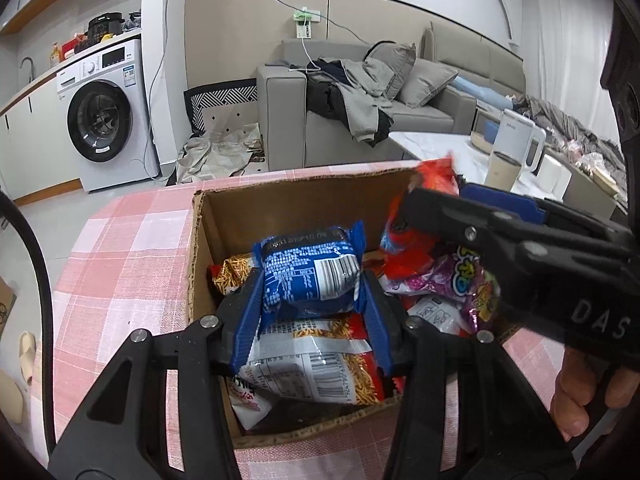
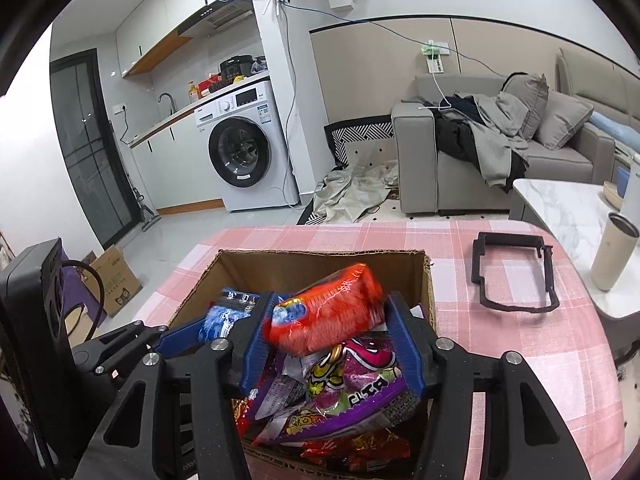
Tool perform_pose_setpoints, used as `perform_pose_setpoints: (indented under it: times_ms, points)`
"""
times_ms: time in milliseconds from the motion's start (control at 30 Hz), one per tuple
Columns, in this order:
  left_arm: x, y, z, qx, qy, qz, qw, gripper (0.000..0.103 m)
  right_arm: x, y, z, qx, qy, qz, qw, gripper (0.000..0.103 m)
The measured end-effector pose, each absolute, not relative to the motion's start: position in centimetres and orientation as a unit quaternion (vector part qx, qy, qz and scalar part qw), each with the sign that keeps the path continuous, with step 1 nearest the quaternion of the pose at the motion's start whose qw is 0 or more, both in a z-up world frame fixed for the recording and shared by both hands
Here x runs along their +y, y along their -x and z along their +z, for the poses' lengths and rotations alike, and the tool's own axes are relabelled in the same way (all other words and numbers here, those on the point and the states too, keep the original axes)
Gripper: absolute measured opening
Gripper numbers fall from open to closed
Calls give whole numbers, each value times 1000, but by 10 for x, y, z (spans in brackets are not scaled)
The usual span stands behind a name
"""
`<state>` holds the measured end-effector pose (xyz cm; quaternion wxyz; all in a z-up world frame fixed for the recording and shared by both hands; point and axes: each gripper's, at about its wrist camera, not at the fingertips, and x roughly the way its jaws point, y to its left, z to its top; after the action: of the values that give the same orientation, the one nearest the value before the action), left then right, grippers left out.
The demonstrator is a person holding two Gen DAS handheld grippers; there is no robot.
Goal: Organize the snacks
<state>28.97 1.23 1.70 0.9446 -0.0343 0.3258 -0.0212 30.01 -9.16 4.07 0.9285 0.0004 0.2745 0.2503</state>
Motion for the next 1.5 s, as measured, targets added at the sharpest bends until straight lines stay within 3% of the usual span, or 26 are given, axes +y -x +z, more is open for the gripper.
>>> perform_pose_setpoints:
  times_ms: [67, 200, 233, 333, 367, 1033, 1500]
  points:
    - [15, -287, 20, 323, 43, -23, 945, 52, -94, -295, 43, 269, 0, 257, 928, 66]
    - [21, -271, 32, 304, 57, -21, 951, 82, -104, -281, 50, 249, 2, 252, 935, 91]
    - [22, -266, 35, 297, 59, -24, 953, 84, -108, -277, 52, 244, 2, 249, 937, 97]
    - [24, -251, 42, 290, 55, -24, 955, 93, -118, -267, 57, 242, -4, 255, 936, 100]
    - [25, -244, 45, 284, 55, -24, 957, 102, -120, -265, 58, 245, -5, 257, 935, 101]
    - [28, -137, 79, 239, 43, -19, 970, 103, -147, -180, 61, 191, 4, 297, 936, 103]
    - [34, -122, 51, 242, 43, -4, 969, 103, -156, -161, 28, 181, 1, 298, 937, 103]
